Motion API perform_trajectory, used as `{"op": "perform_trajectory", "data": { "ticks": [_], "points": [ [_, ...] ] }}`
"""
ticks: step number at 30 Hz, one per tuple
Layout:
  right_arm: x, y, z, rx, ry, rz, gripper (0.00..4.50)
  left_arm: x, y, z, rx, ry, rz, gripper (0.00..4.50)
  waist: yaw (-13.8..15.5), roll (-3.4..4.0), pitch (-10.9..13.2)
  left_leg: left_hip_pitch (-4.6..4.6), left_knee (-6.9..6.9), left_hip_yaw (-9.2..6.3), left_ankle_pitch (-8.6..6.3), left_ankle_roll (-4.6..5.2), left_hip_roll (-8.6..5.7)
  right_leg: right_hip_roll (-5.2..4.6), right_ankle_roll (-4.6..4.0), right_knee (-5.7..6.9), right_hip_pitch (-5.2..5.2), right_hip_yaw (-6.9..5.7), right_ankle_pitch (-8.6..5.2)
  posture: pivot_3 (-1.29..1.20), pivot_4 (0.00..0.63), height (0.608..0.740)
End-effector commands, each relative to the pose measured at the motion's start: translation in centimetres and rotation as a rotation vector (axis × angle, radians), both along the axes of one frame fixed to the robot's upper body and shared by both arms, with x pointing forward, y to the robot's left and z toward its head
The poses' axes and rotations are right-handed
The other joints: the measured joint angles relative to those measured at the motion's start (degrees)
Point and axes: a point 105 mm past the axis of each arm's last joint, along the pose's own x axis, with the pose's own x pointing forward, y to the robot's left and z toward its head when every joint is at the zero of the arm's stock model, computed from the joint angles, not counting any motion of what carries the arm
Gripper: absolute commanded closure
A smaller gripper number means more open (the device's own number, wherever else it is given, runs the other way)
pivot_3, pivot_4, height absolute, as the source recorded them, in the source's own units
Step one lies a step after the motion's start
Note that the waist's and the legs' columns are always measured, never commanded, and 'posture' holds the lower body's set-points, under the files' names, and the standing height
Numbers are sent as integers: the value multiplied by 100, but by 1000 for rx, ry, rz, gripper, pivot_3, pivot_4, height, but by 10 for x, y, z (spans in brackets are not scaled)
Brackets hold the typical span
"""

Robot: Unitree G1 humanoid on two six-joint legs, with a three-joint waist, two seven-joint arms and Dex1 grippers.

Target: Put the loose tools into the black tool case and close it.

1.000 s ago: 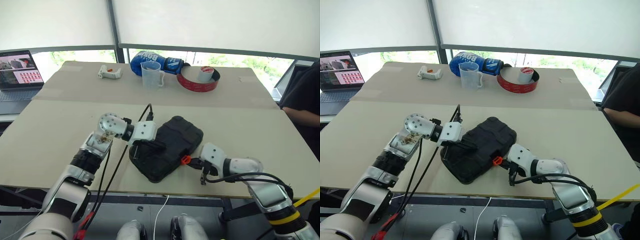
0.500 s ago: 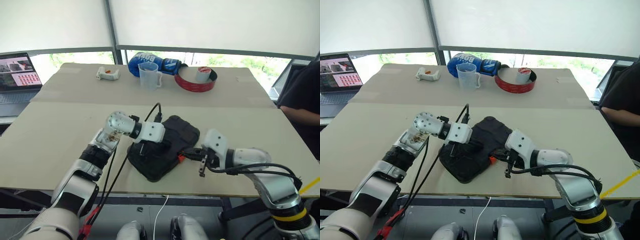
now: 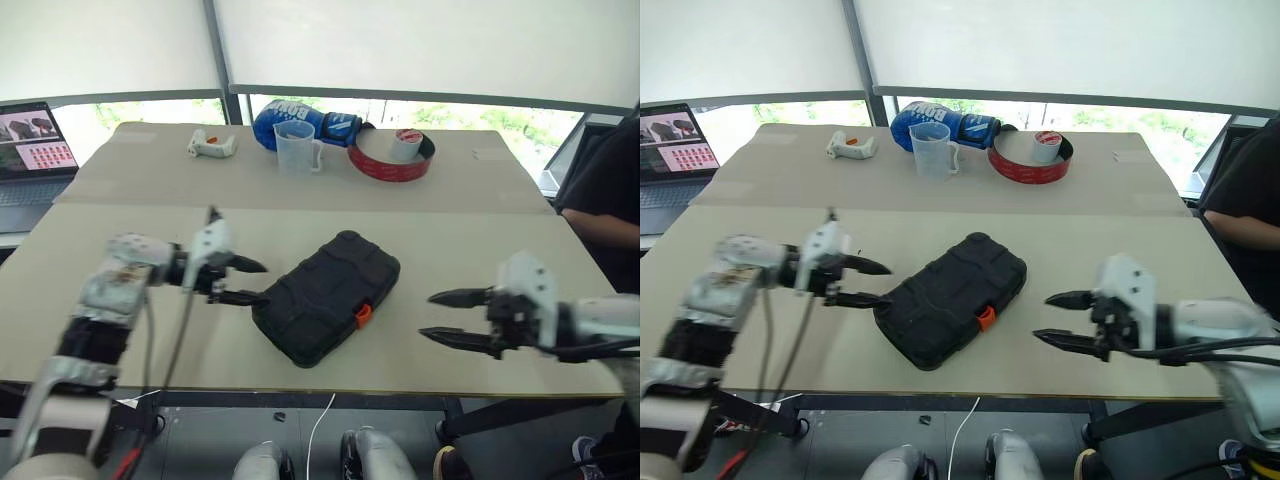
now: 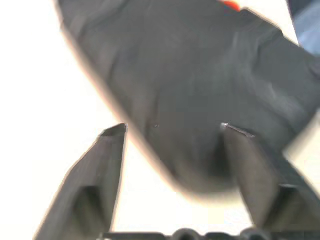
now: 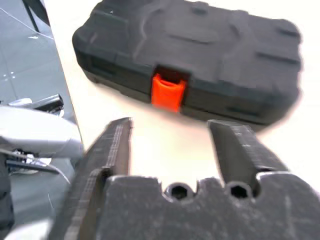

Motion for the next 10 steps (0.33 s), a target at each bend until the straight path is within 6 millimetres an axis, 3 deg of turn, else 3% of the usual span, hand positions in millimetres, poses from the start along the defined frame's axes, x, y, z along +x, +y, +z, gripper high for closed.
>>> {"op": "perform_trajectory", "data": {
  "ticks": [1, 5, 10],
  "points": [
    [-2, -23, 27, 25, -30, 11, 46, -28, 33, 43, -60, 11, 100, 0, 21, -5, 17, -3, 1, -3, 0, 0, 0, -2, -2, 0, -2, -4, -1, 0, 150, 714],
    [-4, -30, 33, 29, 11, 63, 46, -41, 53, 47, -65, 13, 195, 0, 133, 13, 33, -4, 0, -5, -4, 6, -2, -21, -2, -14, 2, -5, -2, 0, 150, 714],
    [2, -28, 29, 40, 16, 84, 46, -47, 47, 38, -65, -3, 199, 0, 210, 22, 40, -25, 0, -7, -5, 3, -7, -34, -2, -23, -10, -14, -2, 0, 150, 714]
  ]
}}
